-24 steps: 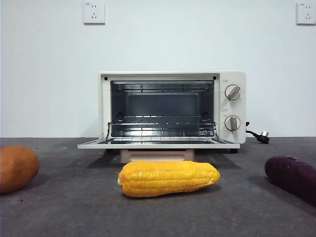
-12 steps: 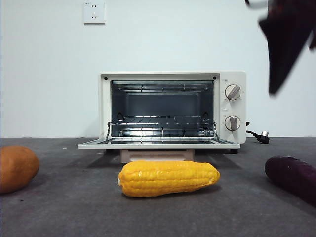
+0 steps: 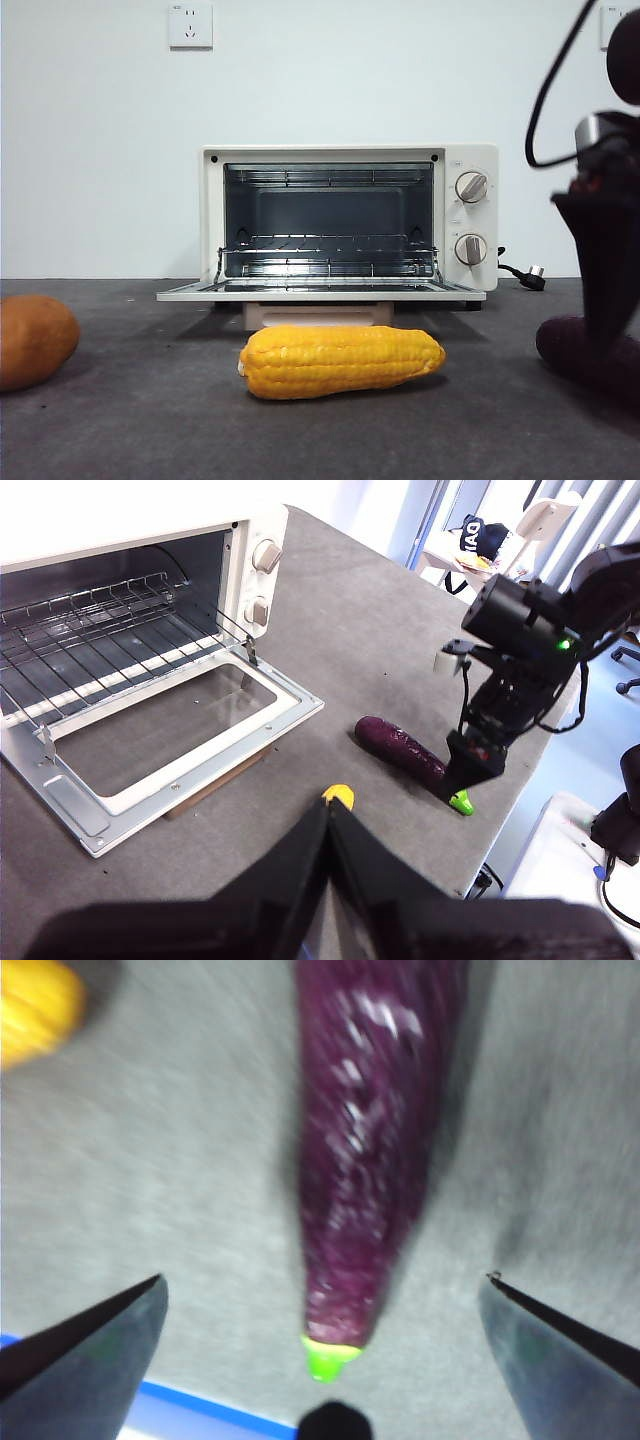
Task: Take the eggplant from the table,put the eggplant in the oven
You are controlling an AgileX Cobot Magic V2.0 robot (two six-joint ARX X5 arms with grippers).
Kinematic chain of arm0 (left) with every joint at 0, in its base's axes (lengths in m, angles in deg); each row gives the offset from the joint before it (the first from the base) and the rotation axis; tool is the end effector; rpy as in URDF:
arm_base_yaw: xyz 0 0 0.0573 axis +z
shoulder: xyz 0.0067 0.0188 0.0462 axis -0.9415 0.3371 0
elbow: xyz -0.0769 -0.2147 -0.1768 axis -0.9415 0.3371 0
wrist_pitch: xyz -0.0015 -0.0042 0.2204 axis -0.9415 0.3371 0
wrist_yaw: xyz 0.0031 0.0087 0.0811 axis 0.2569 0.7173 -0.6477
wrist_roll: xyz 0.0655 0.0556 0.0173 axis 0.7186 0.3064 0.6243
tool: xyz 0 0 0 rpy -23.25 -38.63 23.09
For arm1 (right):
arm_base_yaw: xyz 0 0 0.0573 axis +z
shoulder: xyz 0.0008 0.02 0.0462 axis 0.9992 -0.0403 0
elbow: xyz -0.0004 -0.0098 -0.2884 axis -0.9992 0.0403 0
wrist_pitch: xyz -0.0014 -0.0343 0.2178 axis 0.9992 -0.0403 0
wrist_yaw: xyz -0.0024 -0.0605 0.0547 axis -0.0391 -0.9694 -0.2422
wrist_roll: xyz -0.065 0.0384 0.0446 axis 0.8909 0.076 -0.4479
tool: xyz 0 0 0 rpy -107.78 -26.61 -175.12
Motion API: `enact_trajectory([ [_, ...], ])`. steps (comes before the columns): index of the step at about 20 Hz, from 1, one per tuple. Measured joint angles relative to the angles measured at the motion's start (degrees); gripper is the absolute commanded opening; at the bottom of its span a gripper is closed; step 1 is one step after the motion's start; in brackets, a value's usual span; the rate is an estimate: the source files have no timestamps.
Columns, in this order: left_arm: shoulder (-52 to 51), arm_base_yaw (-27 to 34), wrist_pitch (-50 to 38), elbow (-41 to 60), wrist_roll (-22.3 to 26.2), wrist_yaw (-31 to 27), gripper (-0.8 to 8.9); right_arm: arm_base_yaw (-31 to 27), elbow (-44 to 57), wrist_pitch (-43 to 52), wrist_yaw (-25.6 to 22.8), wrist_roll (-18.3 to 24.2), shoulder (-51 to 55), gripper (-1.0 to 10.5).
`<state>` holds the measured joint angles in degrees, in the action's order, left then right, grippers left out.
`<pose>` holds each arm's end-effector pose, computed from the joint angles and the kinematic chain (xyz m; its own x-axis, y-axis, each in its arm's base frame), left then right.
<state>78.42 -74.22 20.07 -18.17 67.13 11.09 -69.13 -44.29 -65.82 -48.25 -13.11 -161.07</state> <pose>0.0892 -0.0601 0.3435 0.5460 -0.7593 -0.3541 0.7428 0.6342 -0.2145 0.1585 0.0727 0.1744 0.1036 0.2945 -0.9500 -0.1700 0.9463 0.2748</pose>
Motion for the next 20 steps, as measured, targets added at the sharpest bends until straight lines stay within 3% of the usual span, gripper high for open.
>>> enact_trajectory([
  [2, 0.0, 0.0, 0.0, 0.0, 0.0, 0.0, -0.06, 1.5, 1.6, 0.9, -1.7, -1.1, 0.0, 4.4],
  [8, 0.0, 0.0, 0.0, 0.0, 0.0, 0.0, -0.06, 6.3, 3.1, 6.5, -6.0, -5.2, 0.0, 0.6],
  [11, 0.0, 0.0, 0.0, 0.0, 0.0, 0.0, -0.06, 7.9, 3.1, 7.5, -7.5, -6.1, 0.0, -0.2],
  [16, 0.0, 0.0, 0.0, 0.0, 0.0, 0.0, -0.06, 8.6, 3.1, 7.0, -8.4, -6.3, 0.6, -0.1],
  [20, 0.0, 0.0, 0.0, 0.0, 0.0, 0.0, -0.06, 8.7, -1.5, -0.7, -8.4, -4.0, 6.3, -0.1],
])
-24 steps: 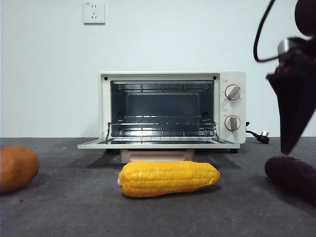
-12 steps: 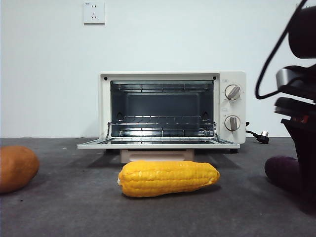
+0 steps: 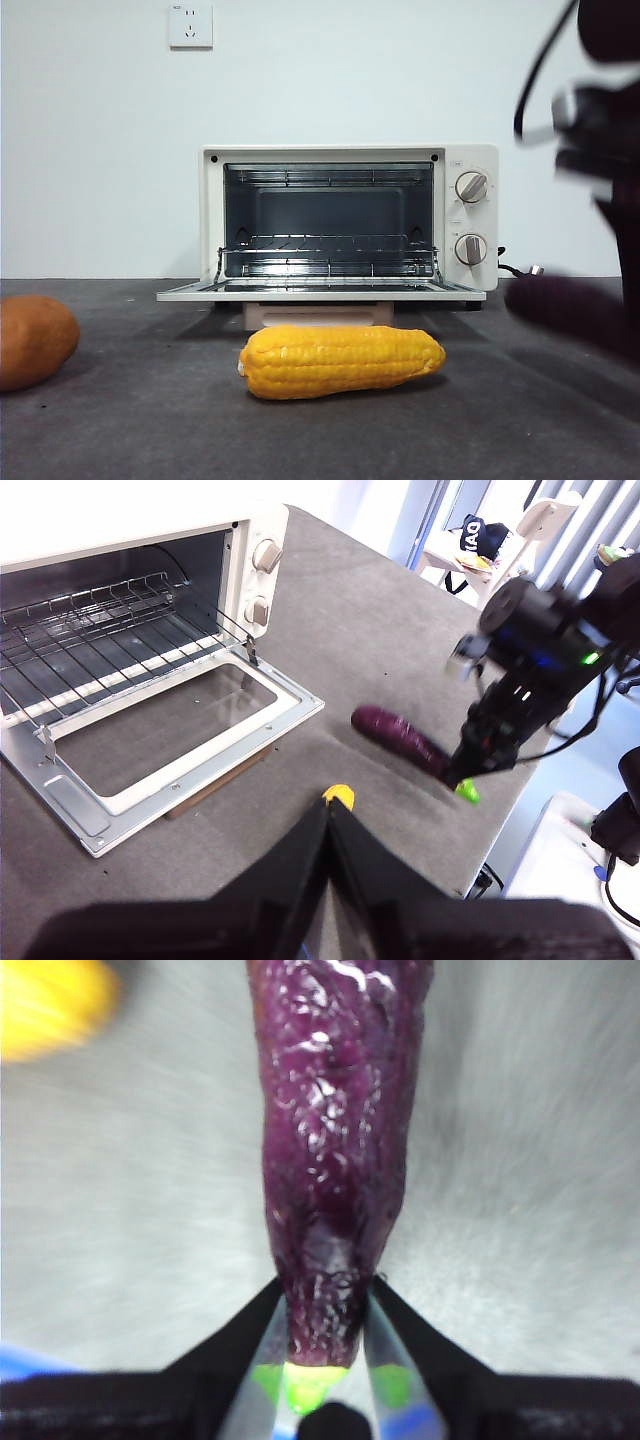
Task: Take the eggplant from the table,put the eggplant in the oven
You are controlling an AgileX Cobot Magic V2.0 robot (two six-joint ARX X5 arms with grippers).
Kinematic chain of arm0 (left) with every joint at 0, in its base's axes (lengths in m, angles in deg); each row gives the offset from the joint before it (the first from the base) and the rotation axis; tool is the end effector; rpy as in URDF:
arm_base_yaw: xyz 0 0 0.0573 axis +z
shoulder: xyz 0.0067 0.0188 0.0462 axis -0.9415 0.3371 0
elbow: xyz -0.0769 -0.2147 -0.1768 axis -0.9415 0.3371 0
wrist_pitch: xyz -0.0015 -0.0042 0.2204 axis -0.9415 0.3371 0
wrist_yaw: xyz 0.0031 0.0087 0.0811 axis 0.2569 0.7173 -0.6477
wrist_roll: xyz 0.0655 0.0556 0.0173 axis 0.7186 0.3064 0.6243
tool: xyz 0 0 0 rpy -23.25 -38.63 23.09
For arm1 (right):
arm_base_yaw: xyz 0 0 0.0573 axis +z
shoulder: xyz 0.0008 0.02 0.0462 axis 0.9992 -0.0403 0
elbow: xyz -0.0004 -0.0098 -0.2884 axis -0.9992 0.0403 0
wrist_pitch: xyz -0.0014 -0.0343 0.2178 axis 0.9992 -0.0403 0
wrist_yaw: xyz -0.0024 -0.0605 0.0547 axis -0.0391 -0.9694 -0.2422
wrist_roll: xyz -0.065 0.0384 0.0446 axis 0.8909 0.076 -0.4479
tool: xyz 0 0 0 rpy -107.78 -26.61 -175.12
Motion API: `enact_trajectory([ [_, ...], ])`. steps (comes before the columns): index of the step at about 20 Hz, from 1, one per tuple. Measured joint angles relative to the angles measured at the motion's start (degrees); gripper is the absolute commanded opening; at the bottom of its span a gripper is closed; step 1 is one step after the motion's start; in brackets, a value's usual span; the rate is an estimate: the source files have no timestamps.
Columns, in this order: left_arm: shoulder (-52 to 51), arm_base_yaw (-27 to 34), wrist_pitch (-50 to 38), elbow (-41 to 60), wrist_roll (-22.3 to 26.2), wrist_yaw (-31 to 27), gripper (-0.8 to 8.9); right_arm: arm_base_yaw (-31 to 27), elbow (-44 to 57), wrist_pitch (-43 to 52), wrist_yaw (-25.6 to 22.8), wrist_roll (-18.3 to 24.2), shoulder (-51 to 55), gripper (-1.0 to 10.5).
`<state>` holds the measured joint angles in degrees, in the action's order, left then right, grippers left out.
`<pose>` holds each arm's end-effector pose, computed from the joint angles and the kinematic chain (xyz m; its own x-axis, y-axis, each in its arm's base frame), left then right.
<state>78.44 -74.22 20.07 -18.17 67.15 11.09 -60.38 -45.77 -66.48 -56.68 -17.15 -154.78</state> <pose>0.0893 -0.0601 0.3435 0.5459 -0.7593 -0.3543 0.7429 0.6342 -0.2144 0.1461 0.0840 0.1952 0.2344 0.2352 -0.9433 -0.2490 0.9524 0.1756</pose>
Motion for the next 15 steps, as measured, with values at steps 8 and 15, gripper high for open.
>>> enact_trajectory([
  [8, 0.0, 0.0, -1.1, 0.0, 0.0, 0.0, -0.06, 0.0, -10.4, -7.3, 20.8, 4.0, 9.4, -0.1],
  [15, 0.1, 0.0, -1.2, 0.0, 0.0, -0.3, -0.06, 1.9, -10.6, -0.6, 25.6, 3.8, 5.0, -0.1],
])
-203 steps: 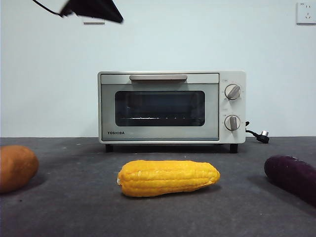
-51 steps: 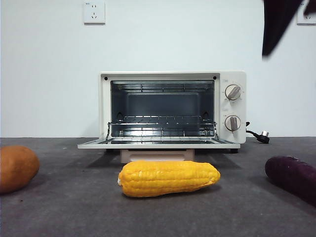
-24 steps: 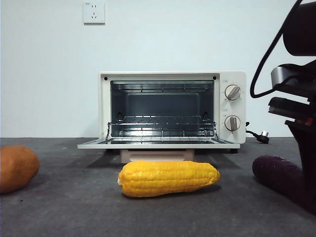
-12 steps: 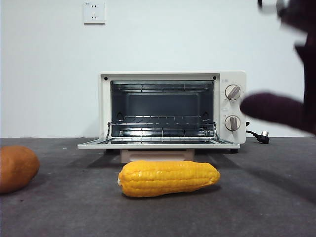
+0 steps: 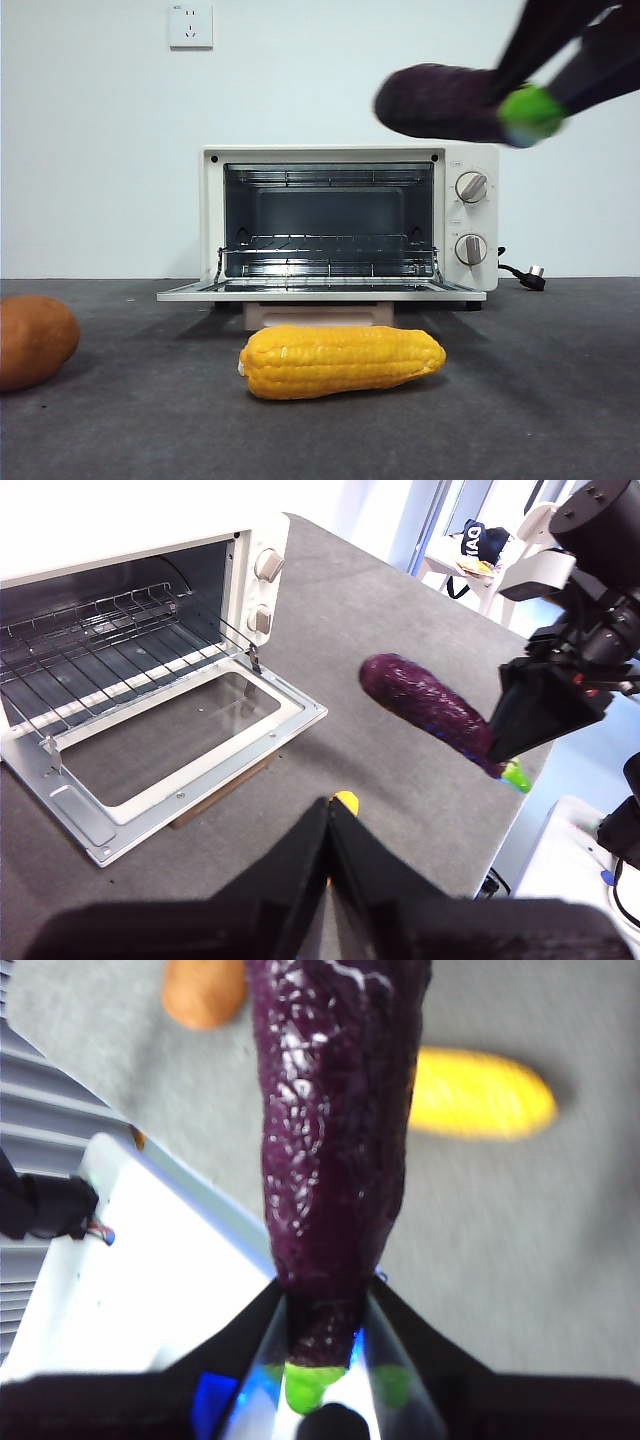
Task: Take the eggplant from the table,put the eggplant in the oven
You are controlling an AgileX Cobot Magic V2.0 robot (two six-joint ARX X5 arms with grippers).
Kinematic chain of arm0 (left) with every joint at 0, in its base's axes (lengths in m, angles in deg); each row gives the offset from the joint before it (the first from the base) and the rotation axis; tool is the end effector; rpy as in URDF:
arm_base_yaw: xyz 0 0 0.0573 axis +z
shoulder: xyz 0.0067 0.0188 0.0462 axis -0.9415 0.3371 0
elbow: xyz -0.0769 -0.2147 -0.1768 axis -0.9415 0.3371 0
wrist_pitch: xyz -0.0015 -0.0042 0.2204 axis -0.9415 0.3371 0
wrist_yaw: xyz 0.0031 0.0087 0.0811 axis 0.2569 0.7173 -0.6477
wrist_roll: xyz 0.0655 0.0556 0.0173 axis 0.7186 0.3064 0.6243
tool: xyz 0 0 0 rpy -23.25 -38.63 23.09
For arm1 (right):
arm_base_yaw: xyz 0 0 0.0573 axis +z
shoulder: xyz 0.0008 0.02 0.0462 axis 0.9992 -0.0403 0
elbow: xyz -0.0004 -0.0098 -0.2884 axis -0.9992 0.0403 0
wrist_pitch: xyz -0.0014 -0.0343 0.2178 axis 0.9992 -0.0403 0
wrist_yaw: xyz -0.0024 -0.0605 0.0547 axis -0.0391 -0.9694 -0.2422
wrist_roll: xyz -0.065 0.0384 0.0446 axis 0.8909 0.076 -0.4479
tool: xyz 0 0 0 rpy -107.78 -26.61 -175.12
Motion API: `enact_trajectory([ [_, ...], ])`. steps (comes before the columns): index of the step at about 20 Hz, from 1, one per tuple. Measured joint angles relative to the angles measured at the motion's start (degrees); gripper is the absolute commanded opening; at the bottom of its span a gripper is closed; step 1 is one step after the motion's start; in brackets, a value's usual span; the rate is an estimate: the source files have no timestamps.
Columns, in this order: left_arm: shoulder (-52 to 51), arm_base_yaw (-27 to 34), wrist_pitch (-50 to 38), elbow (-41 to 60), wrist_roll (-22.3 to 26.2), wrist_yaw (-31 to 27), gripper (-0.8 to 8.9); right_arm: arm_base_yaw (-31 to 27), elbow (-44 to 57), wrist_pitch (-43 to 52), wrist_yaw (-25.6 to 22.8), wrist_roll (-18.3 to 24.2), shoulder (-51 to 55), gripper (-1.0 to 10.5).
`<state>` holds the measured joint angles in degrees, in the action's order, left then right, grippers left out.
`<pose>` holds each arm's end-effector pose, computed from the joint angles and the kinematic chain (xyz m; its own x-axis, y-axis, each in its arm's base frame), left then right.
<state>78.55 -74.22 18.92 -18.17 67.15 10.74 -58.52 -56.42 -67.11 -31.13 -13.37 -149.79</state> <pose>0.0913 -0.0599 0.3453 0.5563 -0.7557 -0.3456 0.7433 0.6385 -0.1996 0.1343 0.1197 0.2693 0.1582 0.6845 -0.7116 -0.5116 0.6732 0.5339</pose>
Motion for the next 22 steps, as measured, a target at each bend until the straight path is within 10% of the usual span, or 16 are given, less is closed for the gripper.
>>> enact_trajectory([
  [14, 0.4, 0.0, 1.1, 0.0, 0.6, -1.2, -0.06, -1.4, -1.8, 33.7, 0.7, -17.4, -23.6, -0.1],
  [22, 0.5, -1.1, 1.2, 0.0, 0.6, -1.2, -0.06, -5.6, -17.3, 34.2, 1.2, -23.6, -35.0, -0.1],
])
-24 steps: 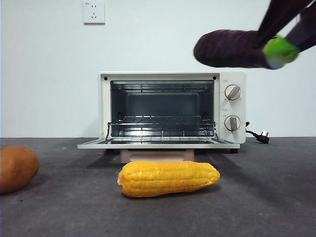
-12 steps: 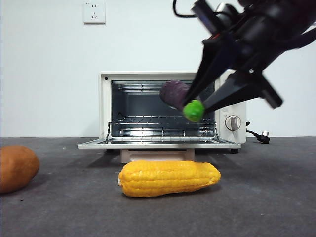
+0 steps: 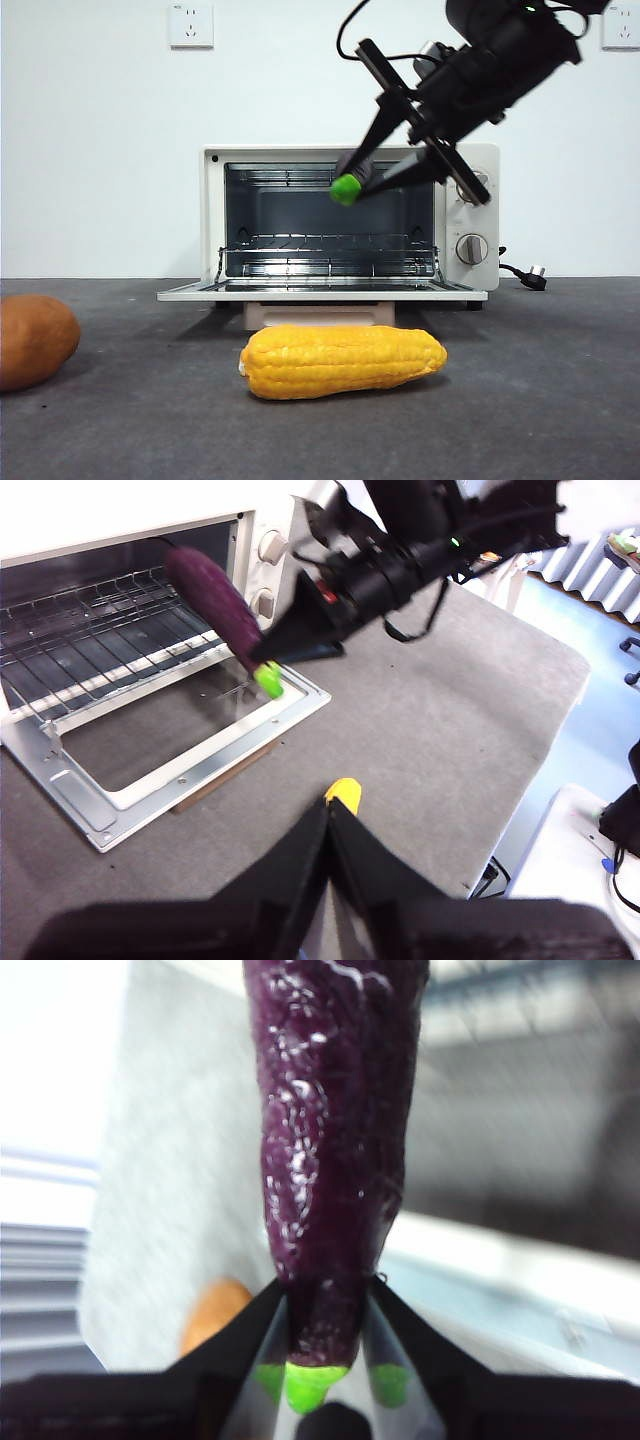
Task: Take the eggplant from the table,put the eggplant in the oven
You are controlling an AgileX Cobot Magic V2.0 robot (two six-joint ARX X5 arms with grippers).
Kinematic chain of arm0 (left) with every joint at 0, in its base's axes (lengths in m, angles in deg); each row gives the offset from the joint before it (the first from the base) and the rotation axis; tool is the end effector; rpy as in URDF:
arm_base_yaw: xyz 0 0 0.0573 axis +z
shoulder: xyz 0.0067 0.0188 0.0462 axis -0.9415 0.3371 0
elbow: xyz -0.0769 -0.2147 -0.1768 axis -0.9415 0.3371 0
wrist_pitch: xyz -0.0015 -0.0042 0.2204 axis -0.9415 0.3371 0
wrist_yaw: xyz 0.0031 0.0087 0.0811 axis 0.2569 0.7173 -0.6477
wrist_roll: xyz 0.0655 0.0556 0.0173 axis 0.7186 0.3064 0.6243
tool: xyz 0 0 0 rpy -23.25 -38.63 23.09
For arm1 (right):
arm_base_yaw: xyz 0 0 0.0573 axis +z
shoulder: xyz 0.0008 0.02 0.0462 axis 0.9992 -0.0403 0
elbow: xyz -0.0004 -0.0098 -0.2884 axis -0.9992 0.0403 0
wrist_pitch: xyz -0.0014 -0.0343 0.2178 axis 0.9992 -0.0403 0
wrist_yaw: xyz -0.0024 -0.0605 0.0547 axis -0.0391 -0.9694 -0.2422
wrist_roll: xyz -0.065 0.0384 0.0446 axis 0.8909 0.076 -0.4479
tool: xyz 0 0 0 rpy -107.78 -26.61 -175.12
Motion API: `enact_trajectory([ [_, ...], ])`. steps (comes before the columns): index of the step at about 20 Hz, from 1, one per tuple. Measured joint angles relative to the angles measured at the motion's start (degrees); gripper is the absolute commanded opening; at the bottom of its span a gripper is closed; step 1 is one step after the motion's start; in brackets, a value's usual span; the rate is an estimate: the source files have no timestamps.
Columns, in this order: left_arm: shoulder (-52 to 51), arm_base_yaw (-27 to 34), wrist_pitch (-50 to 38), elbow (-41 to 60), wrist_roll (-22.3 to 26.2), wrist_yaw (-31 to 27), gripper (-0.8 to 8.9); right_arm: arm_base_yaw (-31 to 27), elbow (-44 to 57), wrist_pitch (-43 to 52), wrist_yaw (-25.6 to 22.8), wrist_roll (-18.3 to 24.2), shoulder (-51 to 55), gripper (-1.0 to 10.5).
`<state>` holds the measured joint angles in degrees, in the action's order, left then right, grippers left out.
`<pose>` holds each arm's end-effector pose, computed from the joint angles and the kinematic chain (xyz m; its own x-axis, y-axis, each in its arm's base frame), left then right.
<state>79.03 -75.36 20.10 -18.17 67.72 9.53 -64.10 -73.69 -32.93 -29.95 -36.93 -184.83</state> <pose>0.0919 -0.0608 0.3419 0.5450 -0.7520 -0.3708 0.7425 0.6383 -0.2031 0.3228 0.1850 0.2593 0.3760 0.7513 -0.5424 -0.2493 0.6457 0.7217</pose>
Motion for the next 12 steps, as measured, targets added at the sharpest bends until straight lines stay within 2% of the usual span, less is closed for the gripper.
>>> enact_trajectory([
  [8, 0.0, -0.3, 1.0, 0.0, 0.0, 0.0, -0.06, -0.7, -9.0, 0.0, 0.0, -6.1, -10.7, -0.1],
  [12, 0.0, -1.5, 1.0, 0.0, 0.0, -0.6, -0.06, -1.3, -9.3, 2.4, -3.7, -9.0, -12.3, -0.1],
])
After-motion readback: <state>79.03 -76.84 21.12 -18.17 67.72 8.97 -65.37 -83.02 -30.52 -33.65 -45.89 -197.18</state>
